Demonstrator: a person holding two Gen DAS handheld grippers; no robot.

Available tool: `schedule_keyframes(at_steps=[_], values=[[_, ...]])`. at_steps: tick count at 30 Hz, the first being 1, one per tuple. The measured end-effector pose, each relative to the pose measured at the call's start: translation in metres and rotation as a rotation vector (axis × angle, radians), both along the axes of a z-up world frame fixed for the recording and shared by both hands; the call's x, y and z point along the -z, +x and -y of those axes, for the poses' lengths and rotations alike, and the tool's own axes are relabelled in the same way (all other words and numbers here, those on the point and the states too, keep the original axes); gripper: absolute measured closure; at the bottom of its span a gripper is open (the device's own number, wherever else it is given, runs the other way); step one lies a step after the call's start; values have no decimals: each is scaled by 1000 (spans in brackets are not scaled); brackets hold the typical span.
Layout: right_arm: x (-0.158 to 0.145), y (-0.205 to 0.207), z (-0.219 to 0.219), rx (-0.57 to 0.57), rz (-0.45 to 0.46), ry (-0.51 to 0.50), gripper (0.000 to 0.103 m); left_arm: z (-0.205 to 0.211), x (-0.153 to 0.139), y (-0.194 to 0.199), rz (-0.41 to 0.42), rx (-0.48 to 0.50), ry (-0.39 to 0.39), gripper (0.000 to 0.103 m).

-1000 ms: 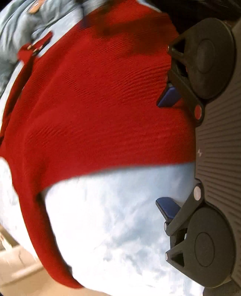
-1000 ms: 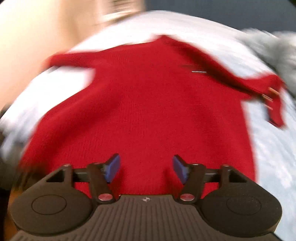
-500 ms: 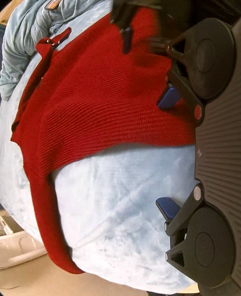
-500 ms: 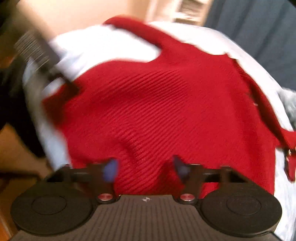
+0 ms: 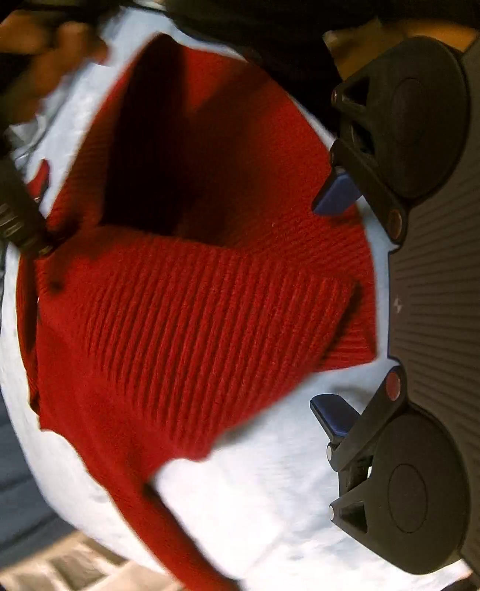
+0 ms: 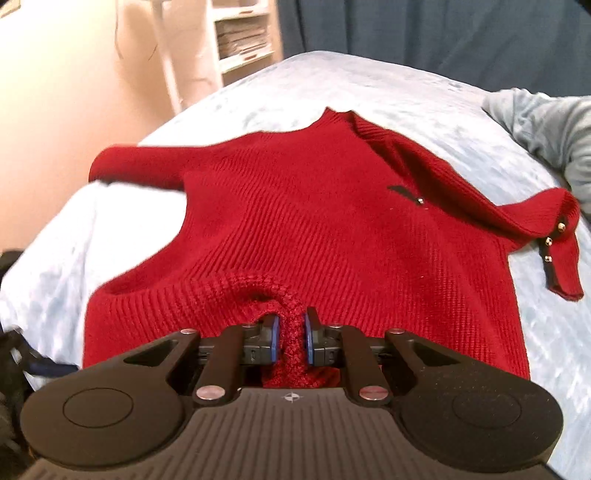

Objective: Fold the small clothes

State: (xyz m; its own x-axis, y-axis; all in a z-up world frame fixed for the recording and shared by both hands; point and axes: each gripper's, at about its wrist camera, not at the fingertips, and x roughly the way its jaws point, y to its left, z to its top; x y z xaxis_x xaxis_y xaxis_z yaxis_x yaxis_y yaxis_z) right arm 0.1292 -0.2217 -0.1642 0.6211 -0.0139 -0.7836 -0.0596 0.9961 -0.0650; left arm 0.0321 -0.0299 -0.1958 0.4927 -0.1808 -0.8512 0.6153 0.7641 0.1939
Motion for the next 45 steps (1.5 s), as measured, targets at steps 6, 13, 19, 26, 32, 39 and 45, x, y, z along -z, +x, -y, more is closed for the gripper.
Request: schedule_keyframes(at_steps=[6,13,19,26,32,39,45], values=[[-18,-8,19,62,49,34,89,-30,-19,38,80,-339,-96,15],[-31,0,46,161,67,169,89,-108,-30,62,-30,-532,-191,19],[-24,-2,33,136,53,109,89,-79,-41,43,103,-369,-130,20],[-30,-7,39,147,32,134,89,-41,-52,23,352,-208,-55,26],[-29,-7,32,129,28,129,88,-29,-49,37,299,-183,-13,94],[-30,-45,42,70,27,11,29,-50,-60,55,195,-347,-79,95],[-2,-130,123,431,-55,-91,39,-68,-94,75,102,-486,-193,95]])
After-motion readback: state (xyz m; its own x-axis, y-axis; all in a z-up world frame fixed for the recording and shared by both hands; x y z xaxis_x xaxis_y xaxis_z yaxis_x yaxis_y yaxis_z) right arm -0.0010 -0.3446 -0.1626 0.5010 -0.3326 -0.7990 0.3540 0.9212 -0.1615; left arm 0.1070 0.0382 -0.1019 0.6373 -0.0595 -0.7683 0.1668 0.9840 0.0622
